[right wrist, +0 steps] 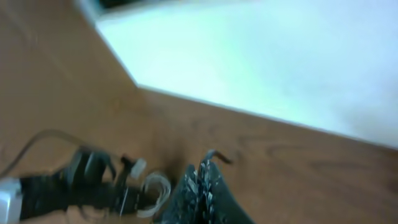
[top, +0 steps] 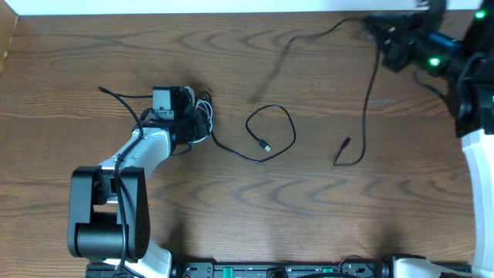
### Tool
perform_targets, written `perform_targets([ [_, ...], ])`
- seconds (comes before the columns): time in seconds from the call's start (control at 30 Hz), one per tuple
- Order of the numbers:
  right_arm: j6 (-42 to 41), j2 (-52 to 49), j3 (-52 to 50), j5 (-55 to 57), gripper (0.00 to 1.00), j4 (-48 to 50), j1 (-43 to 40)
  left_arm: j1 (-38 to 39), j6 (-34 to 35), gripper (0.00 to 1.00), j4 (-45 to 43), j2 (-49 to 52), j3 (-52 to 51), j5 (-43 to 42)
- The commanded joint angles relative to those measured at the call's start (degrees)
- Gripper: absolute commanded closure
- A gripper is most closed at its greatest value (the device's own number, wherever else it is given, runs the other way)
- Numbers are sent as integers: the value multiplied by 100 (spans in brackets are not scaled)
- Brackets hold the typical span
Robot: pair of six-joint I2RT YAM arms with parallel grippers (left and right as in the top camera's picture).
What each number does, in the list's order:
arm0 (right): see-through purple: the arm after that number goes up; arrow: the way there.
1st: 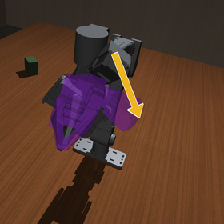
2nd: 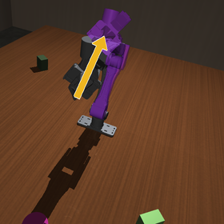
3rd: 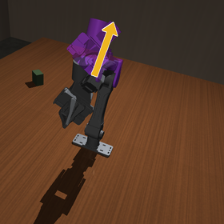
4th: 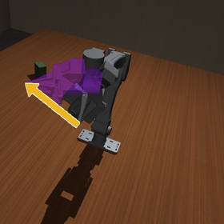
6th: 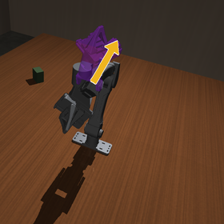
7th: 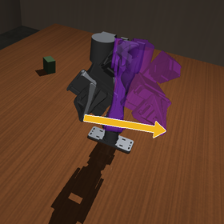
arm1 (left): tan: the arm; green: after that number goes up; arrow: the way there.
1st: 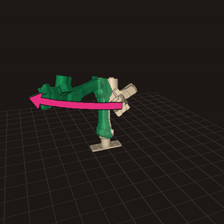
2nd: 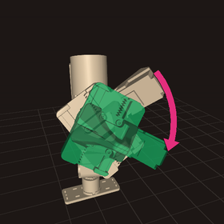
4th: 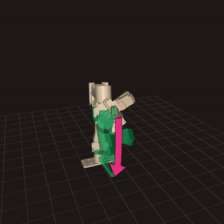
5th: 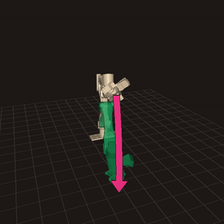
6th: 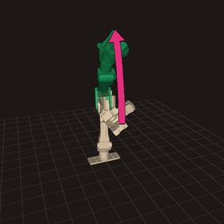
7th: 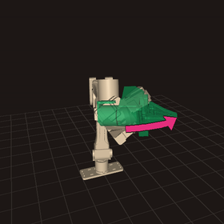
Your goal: Untangle cables
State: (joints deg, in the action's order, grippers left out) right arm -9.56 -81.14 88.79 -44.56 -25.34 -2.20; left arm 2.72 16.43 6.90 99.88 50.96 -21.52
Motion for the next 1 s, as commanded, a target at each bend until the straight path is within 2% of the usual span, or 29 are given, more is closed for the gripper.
perform_targets([
  [0.0, -673, 79, 68, -479, 99, 496, -337, -20, 42, 83, 17, -66, -39, -210],
  [0.03, -798, 79, 68, -522, 99, 649, -396, -20, 39, 78, 17, -66, -39, -208],
  [0.1, -887, 79, 68, -531, 99, 837, -452, -20, 37, 77, 17, -66, -39, -205],
  [0.27, -850, 74, 68, 20, 99, 706, -555, -20, 37, 58, 17, -66, -39, -203],
  [0.37, -645, 59, 68, 1198, 99, 48, -673, -17, 39, 42, 33, -66, -39, -203],
  [0.5, -647, -44, 66, 2992, 99, -743, -793, -17, 37, 31, 55, -66, -39, -203],
  [0.63, -651, -295, 66, 4444, 99, -1285, -861, -17, 37, 30, 52, -66, -39, -201],
  [0.97, -647, -1392, 66, 6454, 99, -1585, -911, -17, 13, 29, 52, -66, -39, -179],
])
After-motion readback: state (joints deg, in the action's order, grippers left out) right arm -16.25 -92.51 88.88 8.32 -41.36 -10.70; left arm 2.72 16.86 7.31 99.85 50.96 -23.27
